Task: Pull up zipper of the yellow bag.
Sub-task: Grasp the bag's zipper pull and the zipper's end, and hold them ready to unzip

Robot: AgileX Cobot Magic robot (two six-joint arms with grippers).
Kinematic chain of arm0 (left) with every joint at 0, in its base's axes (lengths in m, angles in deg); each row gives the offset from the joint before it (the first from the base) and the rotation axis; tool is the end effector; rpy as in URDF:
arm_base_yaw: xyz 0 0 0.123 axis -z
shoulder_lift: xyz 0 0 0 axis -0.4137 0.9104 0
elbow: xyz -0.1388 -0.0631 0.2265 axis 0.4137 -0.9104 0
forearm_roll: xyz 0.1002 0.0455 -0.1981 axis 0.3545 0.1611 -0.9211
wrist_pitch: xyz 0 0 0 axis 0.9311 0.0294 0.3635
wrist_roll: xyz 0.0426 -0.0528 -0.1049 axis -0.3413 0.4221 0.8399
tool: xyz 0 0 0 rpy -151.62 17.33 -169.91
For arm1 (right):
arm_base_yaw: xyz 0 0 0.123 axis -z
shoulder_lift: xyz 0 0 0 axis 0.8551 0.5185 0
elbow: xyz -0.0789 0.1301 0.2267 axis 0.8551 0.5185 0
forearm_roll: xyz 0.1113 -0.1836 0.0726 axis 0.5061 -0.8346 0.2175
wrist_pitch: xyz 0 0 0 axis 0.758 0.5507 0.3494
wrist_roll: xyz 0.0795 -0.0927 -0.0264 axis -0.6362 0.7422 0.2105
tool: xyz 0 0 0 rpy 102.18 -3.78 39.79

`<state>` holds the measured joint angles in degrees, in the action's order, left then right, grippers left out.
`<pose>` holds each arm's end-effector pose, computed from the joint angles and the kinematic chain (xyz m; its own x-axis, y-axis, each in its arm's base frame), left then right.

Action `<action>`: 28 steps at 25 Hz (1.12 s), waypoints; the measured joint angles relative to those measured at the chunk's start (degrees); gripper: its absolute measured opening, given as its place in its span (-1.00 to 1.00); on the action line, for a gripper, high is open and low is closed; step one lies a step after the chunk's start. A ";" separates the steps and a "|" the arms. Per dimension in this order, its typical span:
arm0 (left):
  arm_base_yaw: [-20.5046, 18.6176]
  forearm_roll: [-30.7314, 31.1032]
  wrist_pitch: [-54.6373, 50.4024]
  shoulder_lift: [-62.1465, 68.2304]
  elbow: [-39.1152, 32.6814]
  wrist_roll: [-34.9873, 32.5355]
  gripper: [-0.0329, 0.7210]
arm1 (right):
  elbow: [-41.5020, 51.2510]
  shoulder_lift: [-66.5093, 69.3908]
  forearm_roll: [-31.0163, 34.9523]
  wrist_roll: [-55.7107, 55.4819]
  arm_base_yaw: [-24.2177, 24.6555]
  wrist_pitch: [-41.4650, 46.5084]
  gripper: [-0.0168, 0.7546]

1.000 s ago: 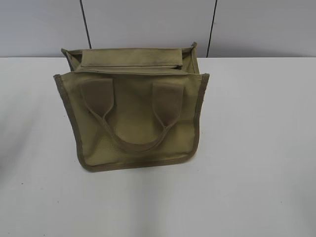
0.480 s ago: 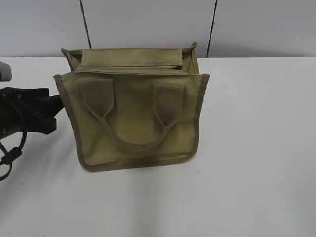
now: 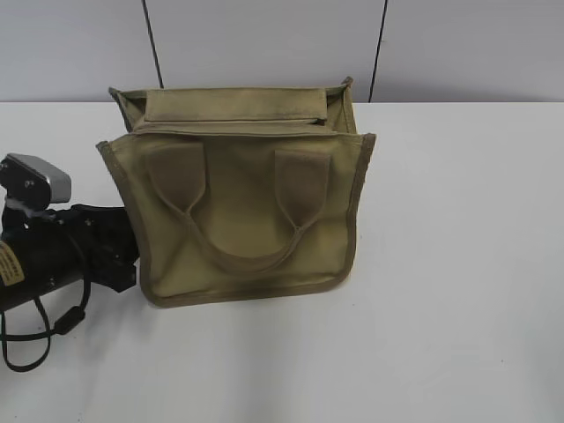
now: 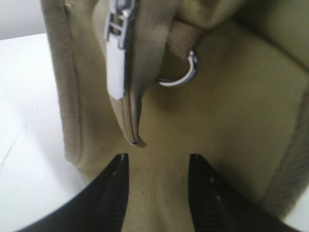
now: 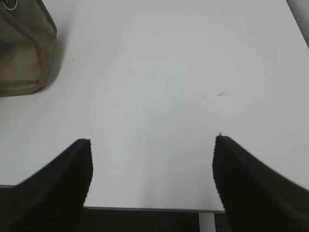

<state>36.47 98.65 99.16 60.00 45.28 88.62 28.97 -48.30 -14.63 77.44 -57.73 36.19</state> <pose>0.2630 -0.1133 0.1102 -0.2701 0.1560 -0.9501 0.6306 0.7743 -0.0521 0.0153 0.0119 0.2365 -0.5063 -0.0184 -0.8621 -0.0805 0.9964 0.0260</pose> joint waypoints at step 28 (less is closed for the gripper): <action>-3.78 5.65 4.46 4.97 5.28 1.11 0.00 | 0.00 0.00 0.00 0.00 0.00 0.00 0.59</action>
<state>32.69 104.31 103.62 64.97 50.56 89.73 28.97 -48.30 -14.63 77.44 -57.73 36.19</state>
